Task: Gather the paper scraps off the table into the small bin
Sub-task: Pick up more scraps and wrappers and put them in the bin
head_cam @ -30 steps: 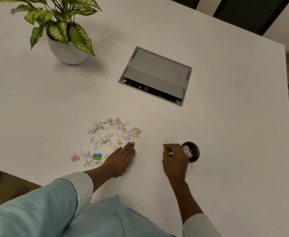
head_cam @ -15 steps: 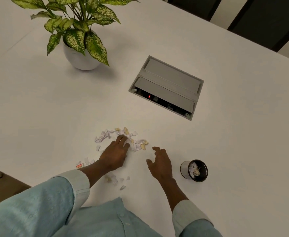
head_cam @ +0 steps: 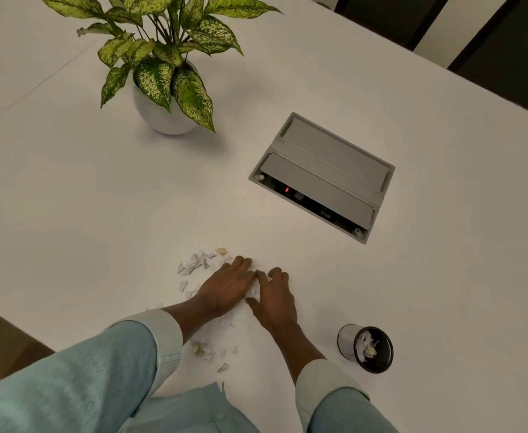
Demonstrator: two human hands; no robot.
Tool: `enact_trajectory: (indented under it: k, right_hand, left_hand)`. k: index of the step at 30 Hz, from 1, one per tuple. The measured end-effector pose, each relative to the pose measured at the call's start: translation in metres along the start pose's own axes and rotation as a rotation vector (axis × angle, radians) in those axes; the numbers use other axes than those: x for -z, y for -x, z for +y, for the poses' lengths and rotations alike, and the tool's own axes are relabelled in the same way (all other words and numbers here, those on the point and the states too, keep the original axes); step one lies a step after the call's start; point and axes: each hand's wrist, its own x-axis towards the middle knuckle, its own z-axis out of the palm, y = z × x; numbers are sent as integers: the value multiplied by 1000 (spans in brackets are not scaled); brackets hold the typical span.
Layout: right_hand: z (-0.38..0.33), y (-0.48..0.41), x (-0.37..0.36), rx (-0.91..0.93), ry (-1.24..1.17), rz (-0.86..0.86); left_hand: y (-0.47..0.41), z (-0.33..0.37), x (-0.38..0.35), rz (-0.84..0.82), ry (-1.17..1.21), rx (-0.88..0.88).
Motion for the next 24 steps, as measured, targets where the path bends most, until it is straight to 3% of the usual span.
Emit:
enact_trajectory:
  k: [9,14,24]
  right_hand:
    - [-5,11,-15,-25,117,33]
    - [6,21,-17,-23,2,103]
    - [44,82,15,-232,-256,382]
  left_hand:
    - [7,6,-4,4,-24,-16]
    - [9,9,1,21,48,12]
    - [9,51,8,181,454,141]
